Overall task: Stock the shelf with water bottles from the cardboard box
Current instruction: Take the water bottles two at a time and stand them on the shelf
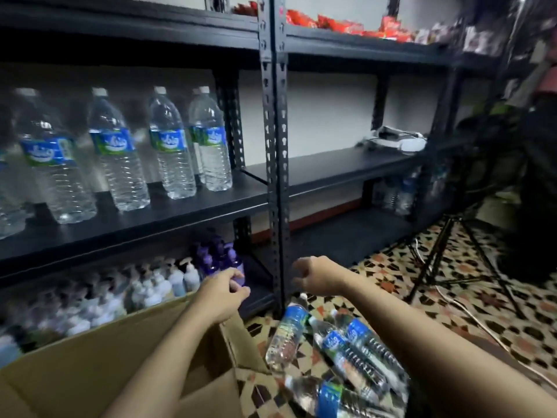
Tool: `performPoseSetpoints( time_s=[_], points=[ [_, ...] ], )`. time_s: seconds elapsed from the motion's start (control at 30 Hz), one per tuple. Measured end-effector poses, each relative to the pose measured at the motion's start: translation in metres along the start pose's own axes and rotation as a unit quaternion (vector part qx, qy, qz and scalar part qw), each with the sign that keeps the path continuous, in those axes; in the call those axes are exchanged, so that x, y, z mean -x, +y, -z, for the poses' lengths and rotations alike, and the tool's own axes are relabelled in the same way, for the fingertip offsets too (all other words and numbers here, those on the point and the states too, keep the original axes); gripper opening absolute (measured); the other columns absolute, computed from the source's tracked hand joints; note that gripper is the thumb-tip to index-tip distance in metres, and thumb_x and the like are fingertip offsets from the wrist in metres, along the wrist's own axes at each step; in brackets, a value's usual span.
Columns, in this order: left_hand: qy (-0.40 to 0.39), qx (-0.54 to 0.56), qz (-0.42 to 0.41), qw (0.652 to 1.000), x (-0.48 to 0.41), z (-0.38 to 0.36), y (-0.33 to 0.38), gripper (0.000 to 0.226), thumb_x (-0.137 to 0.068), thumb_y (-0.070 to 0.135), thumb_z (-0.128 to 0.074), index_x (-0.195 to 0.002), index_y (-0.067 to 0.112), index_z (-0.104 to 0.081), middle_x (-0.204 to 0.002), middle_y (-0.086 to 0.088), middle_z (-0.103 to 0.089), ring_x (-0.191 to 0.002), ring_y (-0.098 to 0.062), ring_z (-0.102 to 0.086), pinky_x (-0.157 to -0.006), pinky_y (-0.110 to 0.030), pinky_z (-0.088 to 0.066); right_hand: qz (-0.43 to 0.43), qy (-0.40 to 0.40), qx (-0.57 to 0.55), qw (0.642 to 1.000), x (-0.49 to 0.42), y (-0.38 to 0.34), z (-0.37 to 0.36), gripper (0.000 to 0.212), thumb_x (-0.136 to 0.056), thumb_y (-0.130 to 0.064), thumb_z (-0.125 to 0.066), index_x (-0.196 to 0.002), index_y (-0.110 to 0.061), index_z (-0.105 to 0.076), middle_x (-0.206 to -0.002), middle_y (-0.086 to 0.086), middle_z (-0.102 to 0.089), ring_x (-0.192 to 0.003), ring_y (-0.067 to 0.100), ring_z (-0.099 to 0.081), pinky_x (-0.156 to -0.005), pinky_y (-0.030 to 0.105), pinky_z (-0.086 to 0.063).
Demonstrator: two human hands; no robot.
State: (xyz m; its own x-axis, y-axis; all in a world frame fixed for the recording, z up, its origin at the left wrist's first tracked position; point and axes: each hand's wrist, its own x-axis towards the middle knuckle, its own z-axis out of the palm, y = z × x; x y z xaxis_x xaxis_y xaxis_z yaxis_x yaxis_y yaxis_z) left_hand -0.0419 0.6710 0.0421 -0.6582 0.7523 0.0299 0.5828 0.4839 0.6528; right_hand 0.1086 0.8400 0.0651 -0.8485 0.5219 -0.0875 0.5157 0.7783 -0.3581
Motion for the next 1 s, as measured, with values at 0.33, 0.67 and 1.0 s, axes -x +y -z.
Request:
performPoseSetpoints(
  time_s=[0.33,0.67,1.0],
  points=[
    [-0.154,-0.112,0.05,0.981,-0.053,-0.157,-0.008,0.045,-0.087,0.036,-0.063,-0.128,0.02,-0.053,-0.121,-0.001,-0.061,-0.108,-0.019,-0.057,-0.093,-0.03,-0.047,-0.223,-0.103,-0.241,0.939,0.004,0.127,-0.144,0.052,-0.093,-0.02,-0.06,-0.142,-0.011,-0.043,-0.122,0.009,-0.061,-0.099,0.019,-0.061,-0.08,0.023,-0.048],
    [-0.252,-0.101,0.201,0.941,-0.144,-0.319,-0.074,0.082,-0.088,0.045,-0.063,-0.151,0.012,-0.022,-0.153,-0.014,-0.028,-0.139,-0.034,-0.034,-0.112,-0.043,-0.035,-0.297,-0.205,-0.086,0.929,-0.016,0.192,-0.303,0.094,-0.083,-0.04,-0.069,-0.156,-0.023,-0.012,-0.16,0.011,-0.02,-0.148,0.031,-0.02,-0.118,0.052,-0.019],
    [-0.242,-0.237,0.14,0.93,-0.182,-0.37,-0.149,0.103,-0.09,0.051,-0.059,-0.154,0.014,0.012,-0.161,-0.021,0.005,-0.147,-0.041,-0.011,-0.114,-0.052,-0.027,-0.231,-0.239,0.066,0.941,-0.036,0.206,-0.358,0.104,-0.081,-0.042,-0.07,-0.156,-0.018,-0.003,-0.151,0.016,-0.03,-0.139,0.037,-0.028,-0.117,0.055,-0.02]
  ],
)
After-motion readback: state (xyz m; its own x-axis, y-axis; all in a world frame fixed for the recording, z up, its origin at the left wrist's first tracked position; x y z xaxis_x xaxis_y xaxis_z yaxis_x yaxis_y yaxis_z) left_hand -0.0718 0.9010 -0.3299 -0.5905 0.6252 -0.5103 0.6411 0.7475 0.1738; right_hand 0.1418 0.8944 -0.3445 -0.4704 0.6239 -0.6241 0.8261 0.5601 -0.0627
